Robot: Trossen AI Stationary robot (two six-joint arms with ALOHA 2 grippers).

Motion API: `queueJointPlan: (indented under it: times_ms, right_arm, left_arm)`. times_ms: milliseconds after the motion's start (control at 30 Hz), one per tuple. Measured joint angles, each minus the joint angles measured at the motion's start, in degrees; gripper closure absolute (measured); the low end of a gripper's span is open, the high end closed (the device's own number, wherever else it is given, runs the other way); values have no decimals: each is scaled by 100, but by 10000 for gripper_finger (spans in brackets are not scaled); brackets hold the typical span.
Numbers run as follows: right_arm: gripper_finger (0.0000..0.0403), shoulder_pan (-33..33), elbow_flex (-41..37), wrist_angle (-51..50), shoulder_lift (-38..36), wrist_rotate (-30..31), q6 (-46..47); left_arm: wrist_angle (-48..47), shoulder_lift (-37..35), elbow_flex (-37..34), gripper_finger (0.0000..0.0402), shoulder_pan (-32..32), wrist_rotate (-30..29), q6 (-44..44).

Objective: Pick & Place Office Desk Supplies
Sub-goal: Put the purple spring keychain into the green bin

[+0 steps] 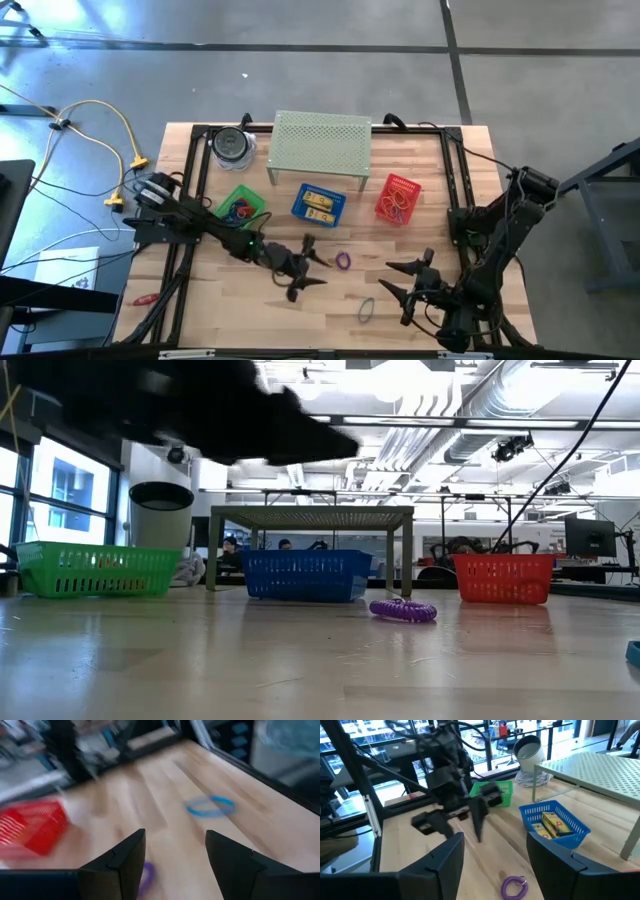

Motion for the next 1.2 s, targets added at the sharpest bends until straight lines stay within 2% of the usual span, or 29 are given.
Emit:
queueJointPlan:
  times_ms: [167,333,400,467,600,667,733,1067,1200]
  right_arm:
    - [198,0,0,78,0,-52,-3]
    - [198,0,0,208,27,-381,6]
    - [198,0,0,275,66,-449,7]
    - [198,0,0,273,105,-441,8]
    - [198,-51,0,275,111,-442,-16]
    - [198,-79,0,280,111,-455,-18]
    - [198,-81,0,298,111,-455,-18]
    - [198,-66,0,472,111,-598,-23]
    - [198,-64,2,540,111,-605,-110]
  left_arm:
    - [1023,529,2,203,335,315,55]
    - [1001,951,105,203,546,322,-124]
    - [700,961,313,203,538,306,-138]
    - [8,958,676,203,518,309,-359]
    - [-2510,940,1776,203,515,462,-362]
    - [-3302,998,2196,203,515,322,-154]
    - [-3434,1035,2319,203,520,201,-103]
    - [-3163,1282,2316,203,836,1062,307]
    - [-3031,1478,2316,203,882,1184,498]
